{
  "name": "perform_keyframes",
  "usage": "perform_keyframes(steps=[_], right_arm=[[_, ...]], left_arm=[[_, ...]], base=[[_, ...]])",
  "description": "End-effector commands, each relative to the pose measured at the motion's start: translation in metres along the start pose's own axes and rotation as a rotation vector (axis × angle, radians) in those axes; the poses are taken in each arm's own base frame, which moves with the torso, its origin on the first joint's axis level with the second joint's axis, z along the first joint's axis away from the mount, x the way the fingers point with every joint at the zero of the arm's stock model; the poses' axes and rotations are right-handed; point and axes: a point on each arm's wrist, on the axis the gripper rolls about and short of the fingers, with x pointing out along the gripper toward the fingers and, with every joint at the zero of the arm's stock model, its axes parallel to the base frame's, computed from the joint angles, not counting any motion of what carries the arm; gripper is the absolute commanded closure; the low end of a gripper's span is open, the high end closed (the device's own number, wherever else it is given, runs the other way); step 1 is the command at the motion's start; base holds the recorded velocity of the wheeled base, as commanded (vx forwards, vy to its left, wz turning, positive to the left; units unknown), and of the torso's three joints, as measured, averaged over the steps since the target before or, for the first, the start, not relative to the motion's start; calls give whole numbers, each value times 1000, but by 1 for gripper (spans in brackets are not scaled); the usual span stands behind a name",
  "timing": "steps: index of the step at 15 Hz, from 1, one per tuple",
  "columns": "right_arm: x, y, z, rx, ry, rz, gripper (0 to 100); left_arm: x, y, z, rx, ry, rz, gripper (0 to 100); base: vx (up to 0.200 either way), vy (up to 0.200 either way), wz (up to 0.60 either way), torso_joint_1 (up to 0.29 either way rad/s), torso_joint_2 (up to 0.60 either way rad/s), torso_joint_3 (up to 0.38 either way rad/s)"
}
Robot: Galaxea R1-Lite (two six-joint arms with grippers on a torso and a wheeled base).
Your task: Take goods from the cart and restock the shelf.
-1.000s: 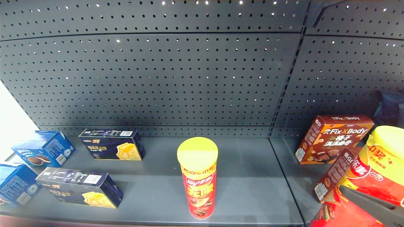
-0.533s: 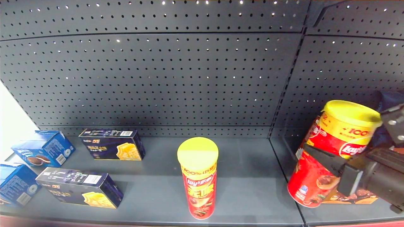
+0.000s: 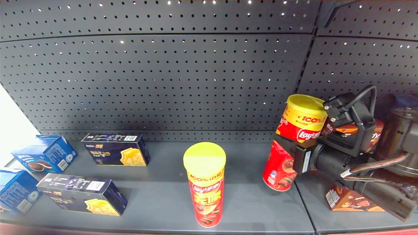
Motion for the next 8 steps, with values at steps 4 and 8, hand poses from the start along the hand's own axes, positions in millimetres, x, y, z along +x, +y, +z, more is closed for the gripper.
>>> perform_keyframes(steps=[4, 8], right_arm=[[45, 13, -16, -10, -34, -10, 100], [70, 28, -15, -5, -46, -4, 100]], left_arm=[[0, 0, 0, 0, 0, 1, 0], [0, 0, 0, 0, 0, 1, 0]], base=[[0, 0, 0, 0, 0, 0], [0, 0, 0, 0, 0, 0]])
